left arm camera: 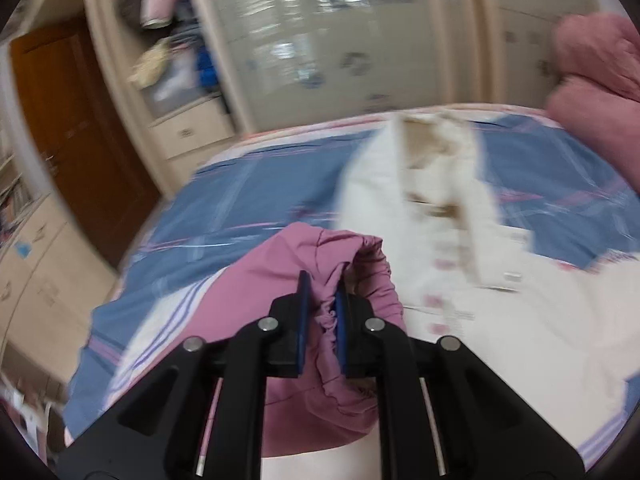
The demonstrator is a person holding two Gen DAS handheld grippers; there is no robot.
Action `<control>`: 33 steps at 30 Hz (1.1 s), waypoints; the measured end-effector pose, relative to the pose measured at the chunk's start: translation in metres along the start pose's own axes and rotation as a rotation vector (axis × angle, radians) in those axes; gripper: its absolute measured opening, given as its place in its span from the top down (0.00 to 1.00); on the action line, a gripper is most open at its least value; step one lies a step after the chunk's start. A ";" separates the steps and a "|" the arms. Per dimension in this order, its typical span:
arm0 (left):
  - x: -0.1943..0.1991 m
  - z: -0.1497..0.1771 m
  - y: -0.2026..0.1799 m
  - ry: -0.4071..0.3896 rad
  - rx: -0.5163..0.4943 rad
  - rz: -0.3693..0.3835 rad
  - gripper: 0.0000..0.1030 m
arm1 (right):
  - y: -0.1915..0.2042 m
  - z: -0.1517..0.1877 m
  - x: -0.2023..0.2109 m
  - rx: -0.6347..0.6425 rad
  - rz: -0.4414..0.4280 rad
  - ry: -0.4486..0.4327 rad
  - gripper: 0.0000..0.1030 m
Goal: Fold large clothes
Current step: 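Carry the sleeve with the left tool across the jacket chest and release, then grasp the cuff of the folded sleeve with the right tool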
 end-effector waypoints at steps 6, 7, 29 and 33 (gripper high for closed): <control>-0.033 0.034 -0.053 0.117 -0.017 0.058 0.56 | -0.002 0.001 -0.001 0.000 0.007 0.005 0.01; -0.042 0.043 -0.061 0.141 0.003 0.104 0.20 | -0.002 0.002 0.000 0.002 0.007 0.005 0.01; 0.184 0.220 0.095 -0.206 0.134 0.025 0.02 | -0.054 0.000 0.020 -0.096 0.088 -0.056 0.01; 0.186 0.266 0.101 -0.152 0.152 0.023 0.02 | -0.067 0.002 0.018 -0.127 0.095 -0.050 0.01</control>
Point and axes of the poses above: each gripper's, at about its wrist camera, not at the fingertips, and x roughly against the way its jaws point, y to its left, z to its underside, the point moved 5 cm from there along -x, roughly the way its jaws point
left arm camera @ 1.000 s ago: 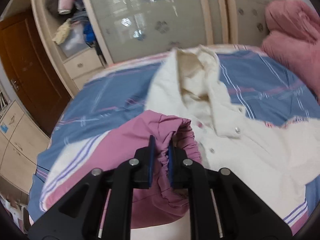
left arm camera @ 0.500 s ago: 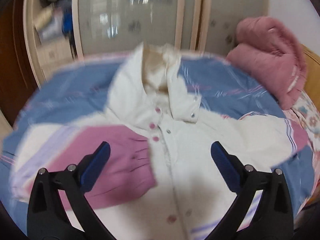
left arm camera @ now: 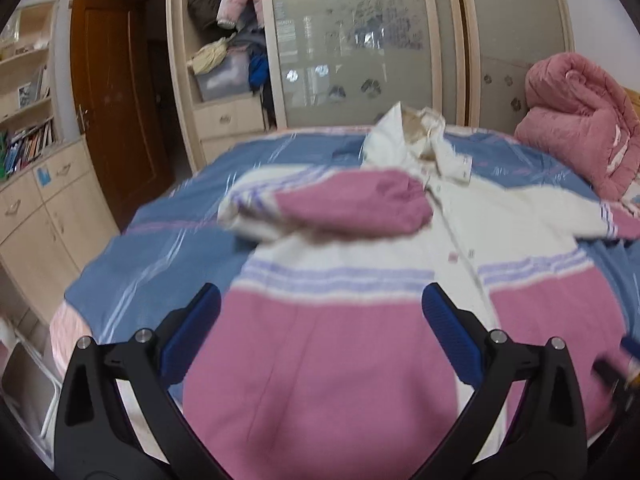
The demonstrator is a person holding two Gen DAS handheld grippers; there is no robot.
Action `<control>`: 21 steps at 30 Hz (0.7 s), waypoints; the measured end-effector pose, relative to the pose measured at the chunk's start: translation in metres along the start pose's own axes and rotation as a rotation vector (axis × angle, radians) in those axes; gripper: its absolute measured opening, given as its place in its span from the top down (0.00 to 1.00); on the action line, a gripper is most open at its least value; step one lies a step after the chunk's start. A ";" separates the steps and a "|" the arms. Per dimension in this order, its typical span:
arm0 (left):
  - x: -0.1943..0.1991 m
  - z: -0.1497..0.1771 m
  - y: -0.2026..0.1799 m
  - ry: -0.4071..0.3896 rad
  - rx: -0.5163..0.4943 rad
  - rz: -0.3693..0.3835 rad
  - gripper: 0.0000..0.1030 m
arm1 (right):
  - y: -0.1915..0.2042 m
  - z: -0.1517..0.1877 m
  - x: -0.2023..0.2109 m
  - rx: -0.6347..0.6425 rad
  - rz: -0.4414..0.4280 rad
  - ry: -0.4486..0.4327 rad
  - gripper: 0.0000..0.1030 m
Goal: Fold large clothes
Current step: 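Grasp the cuff of the folded sleeve with the right tool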
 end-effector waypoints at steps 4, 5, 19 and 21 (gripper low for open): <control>-0.018 0.031 -0.002 0.118 0.020 0.081 0.02 | -0.002 -0.001 0.000 0.003 0.003 -0.022 0.01; -0.023 0.035 -0.005 0.141 0.018 0.098 0.02 | -0.002 -0.001 0.000 0.004 0.002 -0.026 0.01; -0.012 0.030 -0.008 0.107 -0.017 0.136 0.02 | 0.022 -0.007 -0.003 0.048 -0.062 -0.036 0.01; -0.012 0.029 -0.006 0.102 -0.020 0.130 0.02 | 0.027 -0.014 -0.002 0.041 -0.102 -0.020 0.01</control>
Point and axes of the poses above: each gripper's, at about its wrist camera, not at the fingertips, and x roughly against the way its jaws point, y to its left, z to its underside, the point moved 5 cm from there along -x, roughly the way its jaws point
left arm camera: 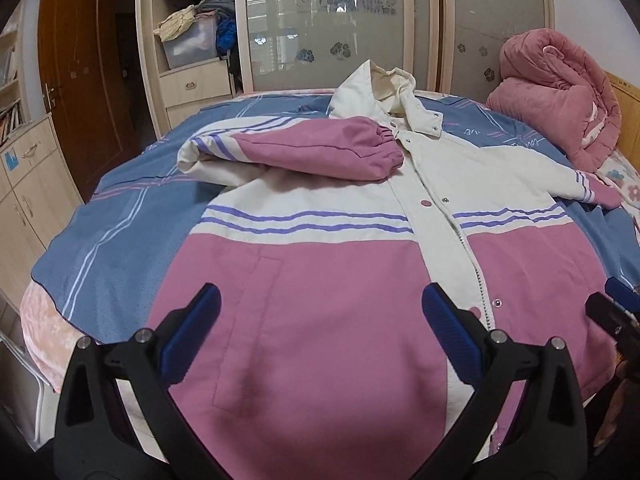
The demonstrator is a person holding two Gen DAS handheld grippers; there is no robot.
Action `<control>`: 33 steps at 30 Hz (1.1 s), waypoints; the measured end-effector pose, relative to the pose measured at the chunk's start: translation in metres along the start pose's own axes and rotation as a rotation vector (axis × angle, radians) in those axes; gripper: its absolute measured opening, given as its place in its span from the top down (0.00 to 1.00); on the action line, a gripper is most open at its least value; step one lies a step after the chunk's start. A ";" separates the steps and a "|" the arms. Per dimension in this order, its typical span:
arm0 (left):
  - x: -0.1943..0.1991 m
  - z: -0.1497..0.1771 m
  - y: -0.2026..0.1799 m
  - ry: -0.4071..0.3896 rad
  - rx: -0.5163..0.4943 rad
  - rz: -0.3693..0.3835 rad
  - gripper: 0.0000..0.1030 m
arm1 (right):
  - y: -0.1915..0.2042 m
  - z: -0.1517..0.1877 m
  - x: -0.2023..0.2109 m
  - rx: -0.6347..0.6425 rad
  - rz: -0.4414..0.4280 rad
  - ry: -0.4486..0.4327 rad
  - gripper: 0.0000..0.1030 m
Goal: Fold large clothes
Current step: 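Grasp the cuff of the folded sleeve with the right tool, then lift the sleeve with the right tool and lay it further across the chest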
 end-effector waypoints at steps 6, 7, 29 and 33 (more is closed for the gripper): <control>0.003 -0.006 0.003 -0.007 0.012 0.026 0.02 | 0.020 -0.067 -0.008 -0.060 -0.155 0.054 0.01; 0.003 -0.007 0.003 -0.010 0.015 0.030 0.02 | 0.023 -0.079 -0.013 -0.074 -0.182 0.068 0.01; -0.003 -0.021 0.009 -0.011 0.049 0.065 0.02 | 0.059 -0.168 -0.309 -0.135 -0.252 0.470 0.49; -0.005 -0.022 0.010 -0.008 0.054 0.069 0.02 | 0.080 -0.165 -0.320 -0.123 -0.294 0.489 0.92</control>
Point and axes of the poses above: each gripper's, at about its wrist camera, not at the fingertips, and x roughly against the way its jaws point, y to its left, z to its underside, the point moved 5 cm from there along -x, roughly the way its jaws point
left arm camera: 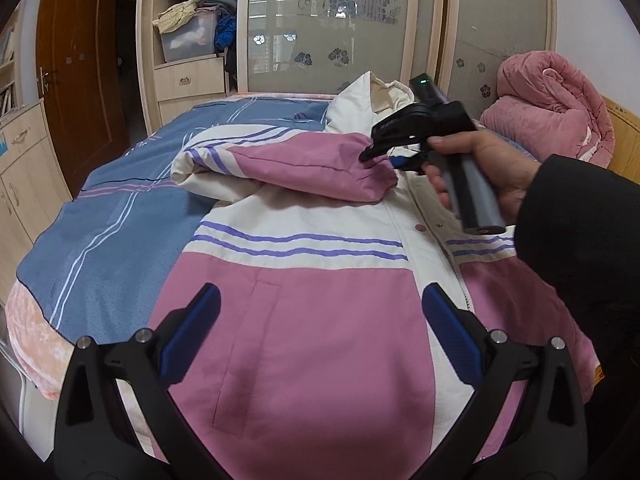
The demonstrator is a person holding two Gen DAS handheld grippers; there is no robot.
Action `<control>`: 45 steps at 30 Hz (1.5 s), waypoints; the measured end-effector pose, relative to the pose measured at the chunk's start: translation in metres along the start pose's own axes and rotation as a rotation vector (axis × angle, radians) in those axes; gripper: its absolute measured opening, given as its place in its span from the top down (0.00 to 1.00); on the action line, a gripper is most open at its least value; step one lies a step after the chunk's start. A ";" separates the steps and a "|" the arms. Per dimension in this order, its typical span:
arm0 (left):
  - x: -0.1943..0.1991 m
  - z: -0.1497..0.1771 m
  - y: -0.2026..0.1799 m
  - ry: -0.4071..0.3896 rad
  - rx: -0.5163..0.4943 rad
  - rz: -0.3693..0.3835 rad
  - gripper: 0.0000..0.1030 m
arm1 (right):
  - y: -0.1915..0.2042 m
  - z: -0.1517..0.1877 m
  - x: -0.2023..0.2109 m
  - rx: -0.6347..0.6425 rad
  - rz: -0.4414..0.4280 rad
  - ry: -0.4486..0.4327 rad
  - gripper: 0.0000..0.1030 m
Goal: Fold large clothes
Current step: 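Lift the sleeve with the right tool and lay it further across the chest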
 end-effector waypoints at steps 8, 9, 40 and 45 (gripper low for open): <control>-0.003 0.002 0.007 0.010 0.012 -0.010 0.02 | 0.031 -0.011 0.051 0.108 0.017 -0.167 0.94; -0.003 0.002 0.008 0.009 0.014 -0.010 0.02 | 0.033 -0.014 0.070 0.118 0.017 -0.191 0.94; -0.017 0.013 0.000 0.030 -0.017 -0.024 0.02 | -0.107 0.150 0.258 0.024 0.278 -0.549 0.07; -0.009 0.017 -0.003 0.023 -0.020 -0.024 0.02 | -0.054 0.252 0.284 0.163 0.347 -0.618 0.01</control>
Point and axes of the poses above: each gripper's, at about its wrist camera, not at the fingertips, and x roughly against the way its jaws point, y to its left, z to its underside, the point moved 5 cm from there along -x, roughly the way its jaws point
